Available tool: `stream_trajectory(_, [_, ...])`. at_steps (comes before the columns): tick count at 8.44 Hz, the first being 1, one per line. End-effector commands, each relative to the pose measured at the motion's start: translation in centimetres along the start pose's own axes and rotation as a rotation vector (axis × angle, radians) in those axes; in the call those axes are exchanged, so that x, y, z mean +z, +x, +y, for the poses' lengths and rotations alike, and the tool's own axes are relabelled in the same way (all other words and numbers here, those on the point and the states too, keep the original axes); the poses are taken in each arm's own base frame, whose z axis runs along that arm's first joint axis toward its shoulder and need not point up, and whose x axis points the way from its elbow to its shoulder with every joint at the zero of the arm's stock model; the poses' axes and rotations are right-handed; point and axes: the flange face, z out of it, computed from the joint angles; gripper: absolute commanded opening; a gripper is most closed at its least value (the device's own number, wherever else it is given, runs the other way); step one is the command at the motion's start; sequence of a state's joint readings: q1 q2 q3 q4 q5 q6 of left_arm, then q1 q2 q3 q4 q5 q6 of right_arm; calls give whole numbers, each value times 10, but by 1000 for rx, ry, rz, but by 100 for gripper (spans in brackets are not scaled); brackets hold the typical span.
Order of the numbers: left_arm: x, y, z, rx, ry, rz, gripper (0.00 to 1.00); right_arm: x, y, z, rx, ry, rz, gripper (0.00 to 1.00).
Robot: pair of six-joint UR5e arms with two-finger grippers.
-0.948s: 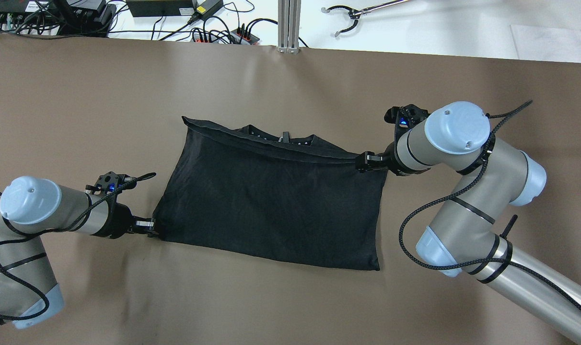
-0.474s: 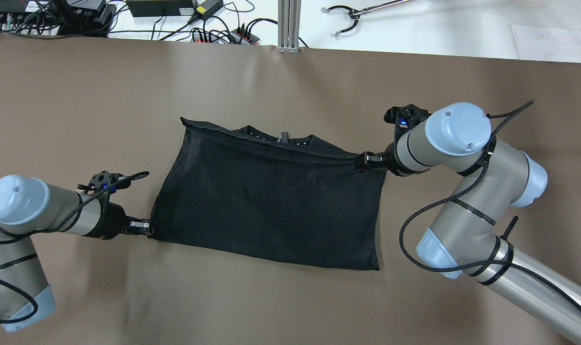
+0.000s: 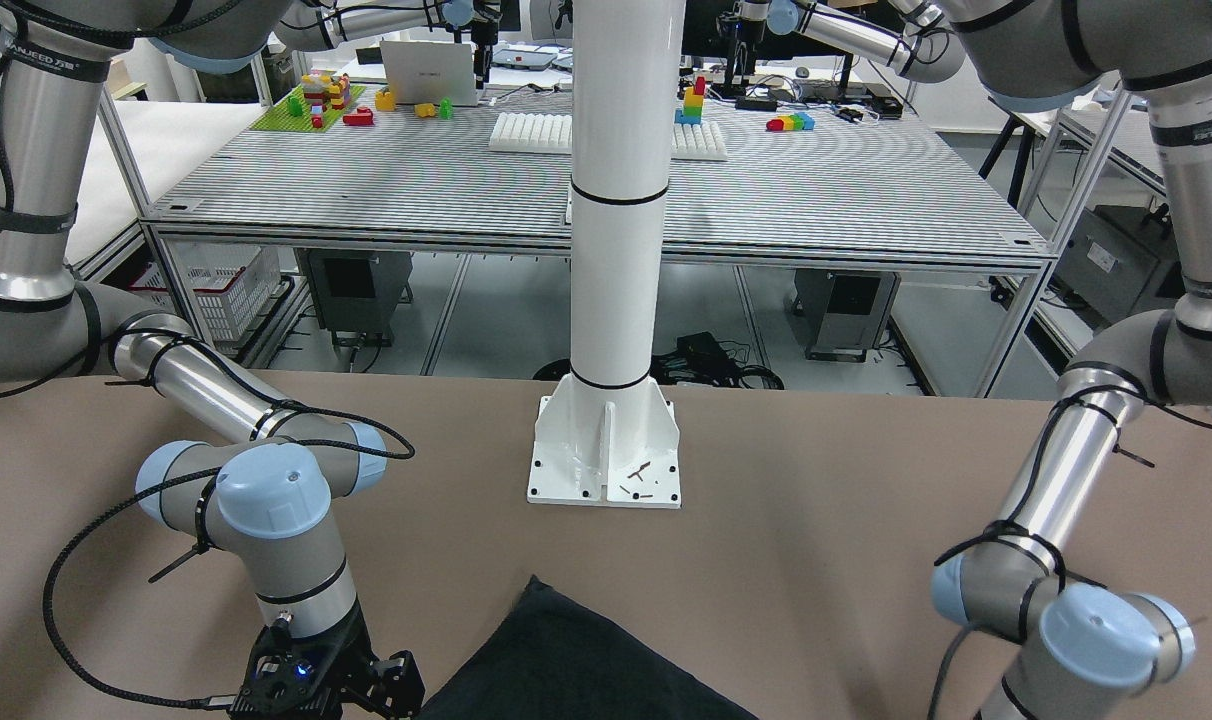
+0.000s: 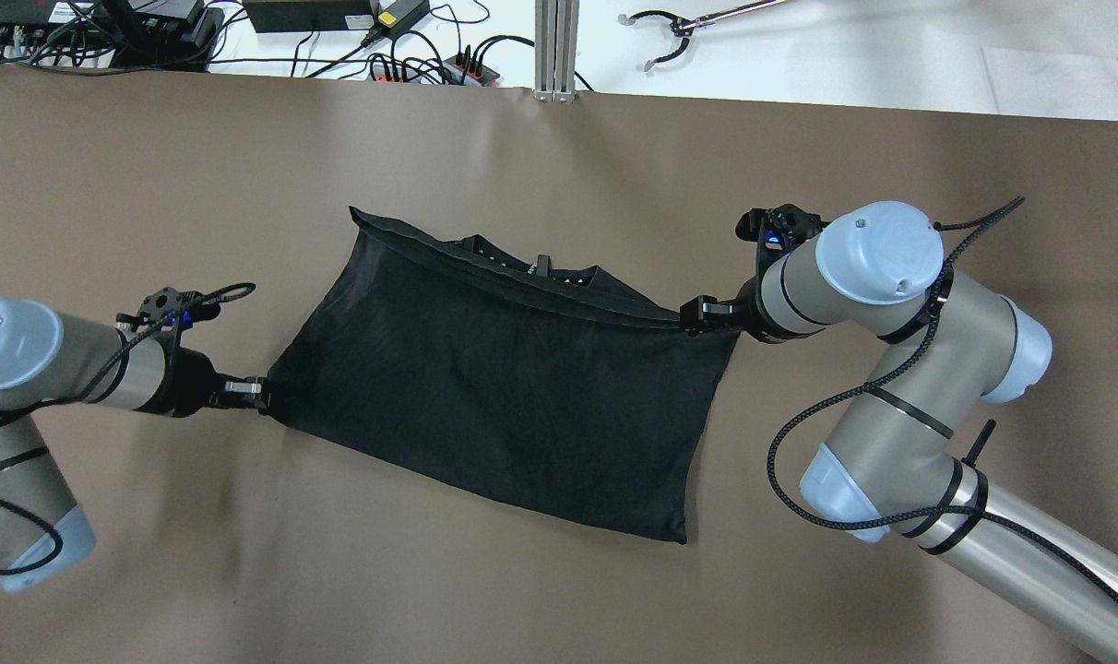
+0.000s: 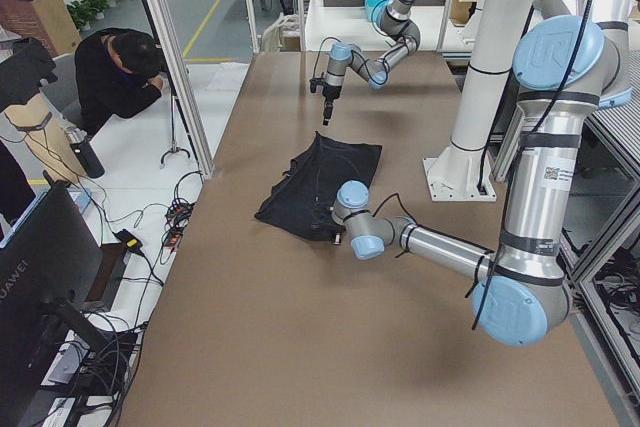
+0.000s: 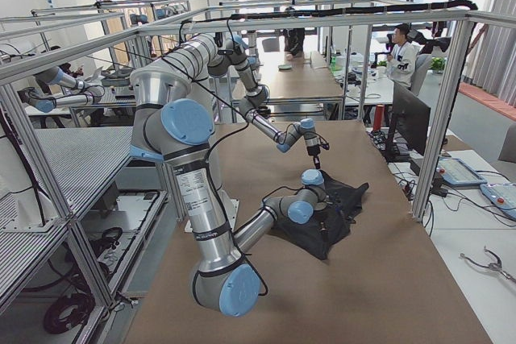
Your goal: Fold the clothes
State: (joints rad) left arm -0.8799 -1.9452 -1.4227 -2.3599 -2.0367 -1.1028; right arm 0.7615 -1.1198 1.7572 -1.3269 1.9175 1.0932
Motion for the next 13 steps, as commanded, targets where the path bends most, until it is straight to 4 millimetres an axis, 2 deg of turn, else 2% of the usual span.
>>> stream_trajectory(1, [24,34,-149,22,56,-105,0,0,-2,1,-2,-2,-3,94])
stream_trajectory(2, [33,59,-180,31,90,-140,0,0,-2,1,-2,-1,-2,94])
stream_trajectory(3, [47,98,-210,36,127,-191,0,1,-1,1,-1,-2,0,94])
stream_trajectory(4, [56,128,-231,97,108,-217,0,1,-1,1,-1,-2,0,94])
stream_trajectory(5, [66,152,-222,127,107,-213,0,1,-1,1,-1,-2,0,94])
stream_trajectory(6, [76,160,-214,152,140,-240,1,1,-2,1,-2,-3,-1,94])
stream_trajectory(8, [65,135,-230,294,181,-305,94,6,-3,4,-6,-10,3,94])
stream_trajectory(10, [28,86,-263,358,181,-321,95,10,-9,8,-14,-12,3,94])
stream_trajectory(11, [12,66,-269,359,165,-297,95,11,-12,7,-10,4,11,93])
stream_trajectory(12, [7,52,-260,360,171,-285,95,14,-16,9,88,26,21,92])
stream_trajectory(13, [3,48,-253,360,180,-275,95,12,-26,9,255,51,6,89])
